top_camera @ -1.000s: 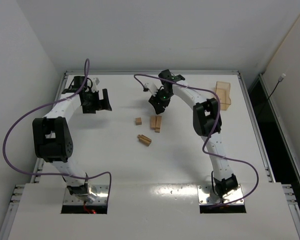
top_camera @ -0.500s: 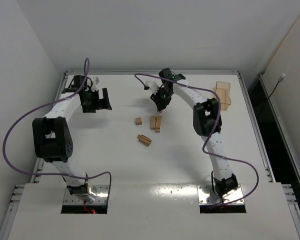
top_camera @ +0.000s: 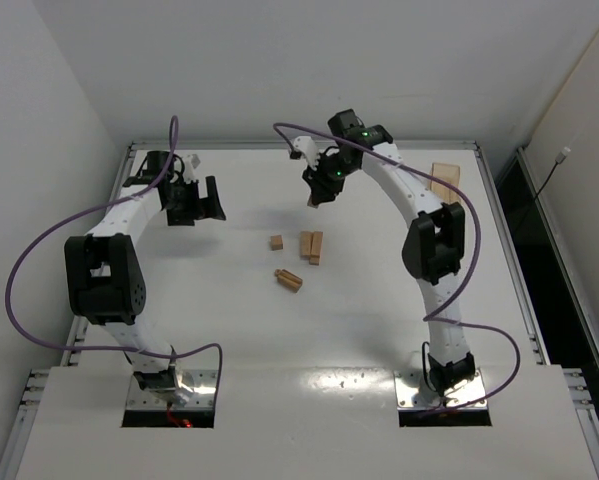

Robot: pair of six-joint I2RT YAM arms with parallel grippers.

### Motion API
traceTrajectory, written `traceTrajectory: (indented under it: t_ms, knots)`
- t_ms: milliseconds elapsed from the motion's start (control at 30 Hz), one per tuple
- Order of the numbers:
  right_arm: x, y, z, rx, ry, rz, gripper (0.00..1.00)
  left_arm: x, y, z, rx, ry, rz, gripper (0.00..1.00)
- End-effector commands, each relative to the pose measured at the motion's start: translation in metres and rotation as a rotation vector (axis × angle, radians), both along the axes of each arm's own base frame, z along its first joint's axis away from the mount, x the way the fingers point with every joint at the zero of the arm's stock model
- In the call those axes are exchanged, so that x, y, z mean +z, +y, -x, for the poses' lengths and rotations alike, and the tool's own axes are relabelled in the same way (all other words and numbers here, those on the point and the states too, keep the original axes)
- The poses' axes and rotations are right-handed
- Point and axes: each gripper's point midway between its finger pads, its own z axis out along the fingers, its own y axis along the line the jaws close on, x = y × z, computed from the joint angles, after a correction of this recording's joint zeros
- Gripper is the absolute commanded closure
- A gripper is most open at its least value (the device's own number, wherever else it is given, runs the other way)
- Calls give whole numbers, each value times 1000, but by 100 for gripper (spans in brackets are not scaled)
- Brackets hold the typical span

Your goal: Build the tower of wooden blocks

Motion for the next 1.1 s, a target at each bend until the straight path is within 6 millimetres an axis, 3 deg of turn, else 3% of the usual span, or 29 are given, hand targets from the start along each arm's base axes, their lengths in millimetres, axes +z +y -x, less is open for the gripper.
traceTrajectory:
  t_ms: [0,167,367,667,833,1067]
  knots:
    - [37,13,26,125,-11,-69,100,15,-7,-7,-29,-47,22,1]
    - [17,11,49,191,75,-16,100,19,-7,-9,-29,-56,21,1]
    - [3,18,58,229,94,17,100,19,-7,-9,-29,-56,21,1]
    - [-29,16,65,232,160,61,100,17,-6,-10,-36,-50,17,1]
    - [-32,17,58,211,137,66,100,17,-6,-10,-36,-50,17,1]
    - [-51,14,57,205,161,94,100,14,-6,-10,-36,-41,17,1]
